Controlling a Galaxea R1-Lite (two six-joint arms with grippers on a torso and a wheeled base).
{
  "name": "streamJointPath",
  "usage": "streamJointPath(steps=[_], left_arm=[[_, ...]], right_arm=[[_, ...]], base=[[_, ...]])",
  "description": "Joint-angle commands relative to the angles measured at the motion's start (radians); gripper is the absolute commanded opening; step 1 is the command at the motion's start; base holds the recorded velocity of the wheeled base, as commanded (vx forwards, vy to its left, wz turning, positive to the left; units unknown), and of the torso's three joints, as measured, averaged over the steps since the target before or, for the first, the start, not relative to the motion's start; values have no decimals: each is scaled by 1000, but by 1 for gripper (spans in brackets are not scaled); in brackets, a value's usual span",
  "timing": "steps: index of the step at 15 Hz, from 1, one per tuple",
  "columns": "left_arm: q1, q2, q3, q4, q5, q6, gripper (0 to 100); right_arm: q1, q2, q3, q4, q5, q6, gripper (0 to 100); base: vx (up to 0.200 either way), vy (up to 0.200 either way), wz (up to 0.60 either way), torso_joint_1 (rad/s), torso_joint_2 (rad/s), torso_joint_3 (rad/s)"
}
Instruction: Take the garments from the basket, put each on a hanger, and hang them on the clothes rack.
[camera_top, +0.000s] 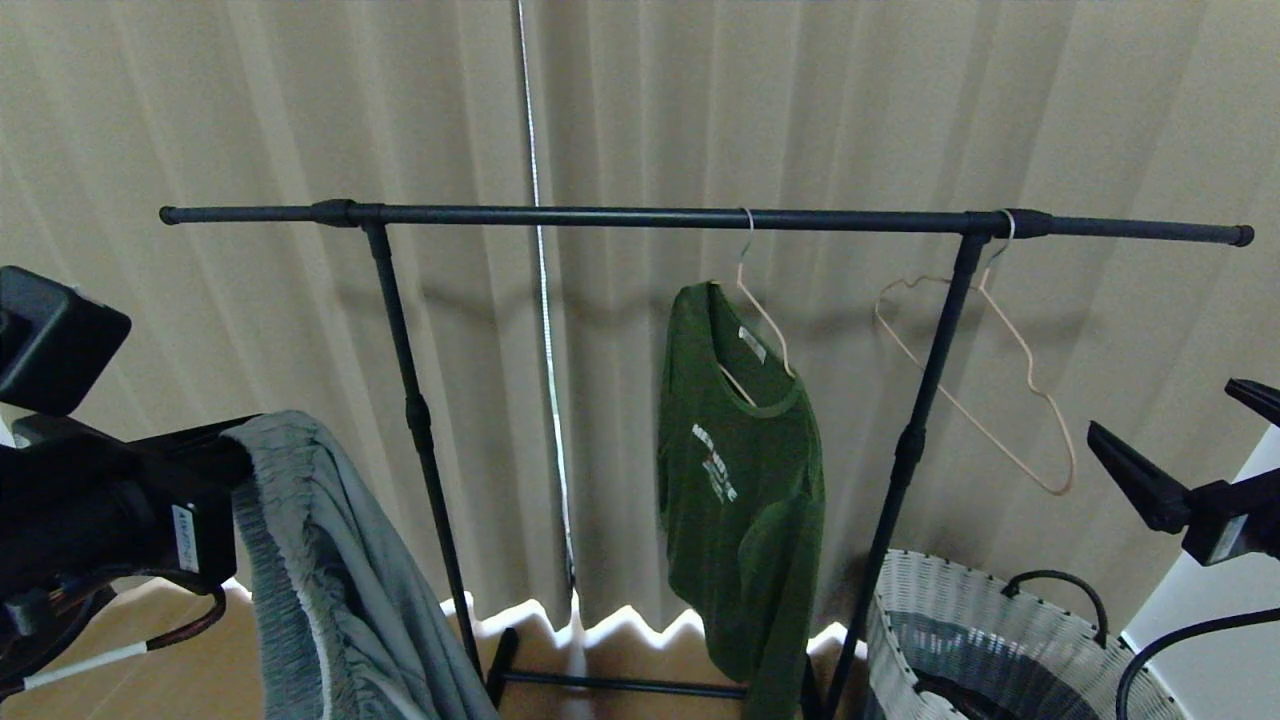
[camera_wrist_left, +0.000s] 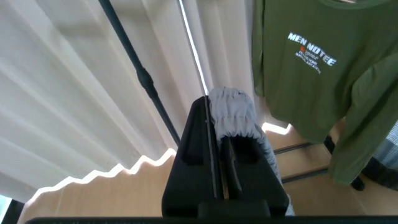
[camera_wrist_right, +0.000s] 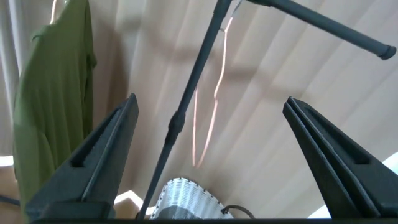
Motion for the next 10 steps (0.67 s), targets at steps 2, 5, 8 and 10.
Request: streamJointPath(steps=[2, 5, 8, 10], left_arm=[[0, 3, 36, -43, 1, 8, 0], [1, 3, 81, -125, 1, 32, 0], [12, 0, 88, -129, 1, 34, 0], [18, 3, 90, -135, 1, 37, 0]], right_arm=[[-10, -6, 28, 3, -1, -1, 100], [-36, 0, 28, 11, 11, -3, 100], [-99, 0, -6, 25, 11, -4, 100], [-138, -3, -61, 125, 14, -1, 100]], base=[[0, 0, 0, 39, -93, -41], [0, 0, 0, 0, 0, 0], [0, 0, 0, 0, 0, 0], [0, 0, 0, 0, 0, 0]])
